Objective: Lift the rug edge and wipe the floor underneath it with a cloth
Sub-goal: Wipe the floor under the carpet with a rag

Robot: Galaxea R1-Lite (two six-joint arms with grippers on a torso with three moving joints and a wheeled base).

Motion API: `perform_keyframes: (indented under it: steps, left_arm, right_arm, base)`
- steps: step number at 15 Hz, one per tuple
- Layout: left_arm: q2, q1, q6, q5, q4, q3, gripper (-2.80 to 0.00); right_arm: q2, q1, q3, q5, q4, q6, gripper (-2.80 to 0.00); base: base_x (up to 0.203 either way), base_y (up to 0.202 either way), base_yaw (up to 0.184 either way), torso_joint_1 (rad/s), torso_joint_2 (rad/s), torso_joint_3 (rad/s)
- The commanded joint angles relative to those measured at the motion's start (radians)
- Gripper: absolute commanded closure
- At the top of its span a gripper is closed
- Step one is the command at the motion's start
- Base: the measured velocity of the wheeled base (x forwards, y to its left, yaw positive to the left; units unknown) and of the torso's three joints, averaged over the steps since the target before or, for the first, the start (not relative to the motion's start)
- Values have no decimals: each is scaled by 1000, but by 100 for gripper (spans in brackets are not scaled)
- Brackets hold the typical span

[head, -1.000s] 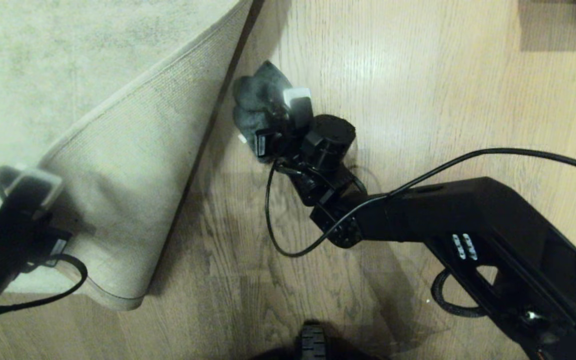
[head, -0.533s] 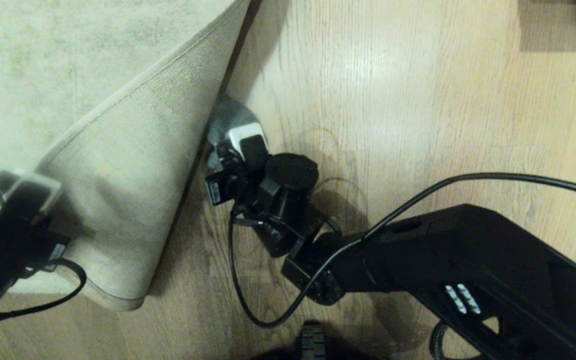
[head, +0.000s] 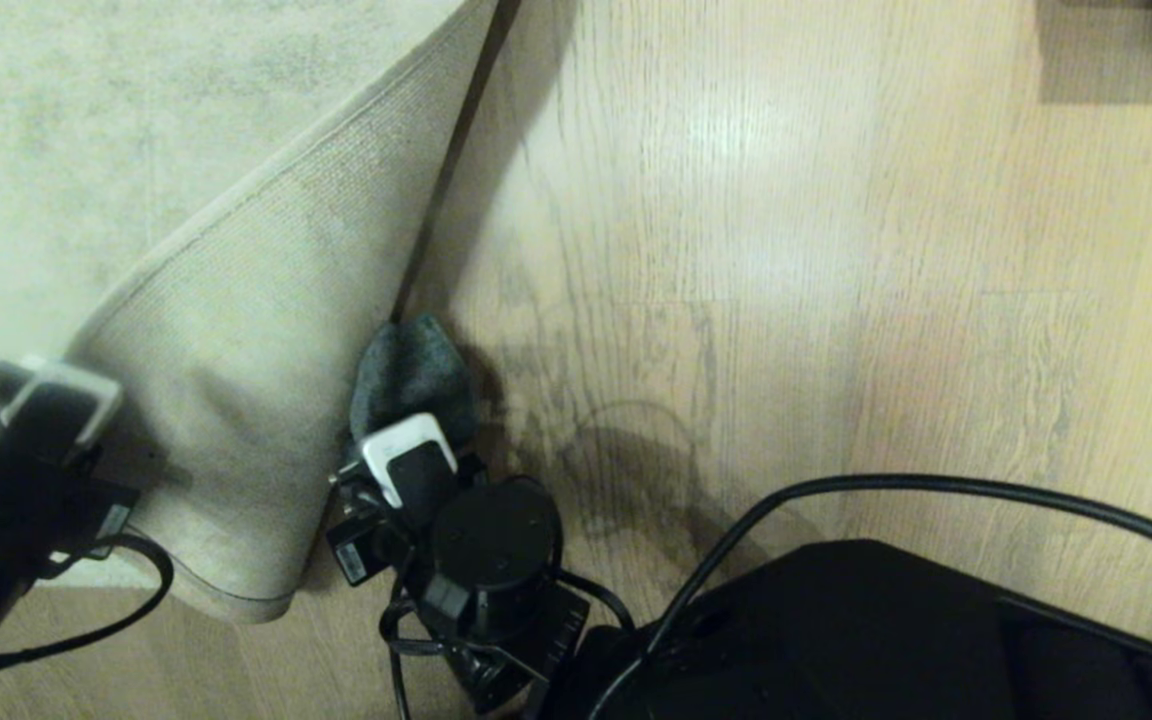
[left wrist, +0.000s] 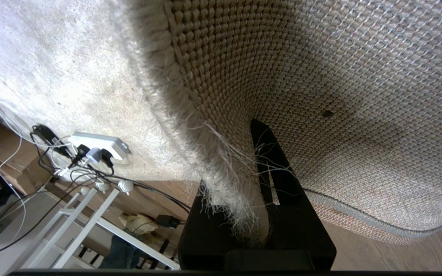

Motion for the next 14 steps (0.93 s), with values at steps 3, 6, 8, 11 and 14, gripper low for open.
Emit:
perform_keyframes:
  steps: [3,6,8,11,14]
  left_arm:
    - [5,2,3,2,-5,1,0]
    - [12,-1,4,-1,-5,1,0]
    - [13,-3,3,1,-5,1,0]
    - [13,-6,3,1,-5,1,0]
    - [17,-6,4,1,-5,1,0]
  right_arm:
    - [97,-23,-93,-3,-10,1,0]
    - [119,-94,-205,-4,14,-3,0]
    - [119,-151,-267,-1,41,-7,0]
    - [98,-219,-340,3,74,-39,0]
    - [51,-234,-371,3,109,-52,0]
  base:
    - [0,0,0,0,0,0]
    - [0,0,0,0,0,0]
    - [0,0,0,0,0,0]
    - [0,0,0,0,0,0]
    - [0,0,0,0,0,0]
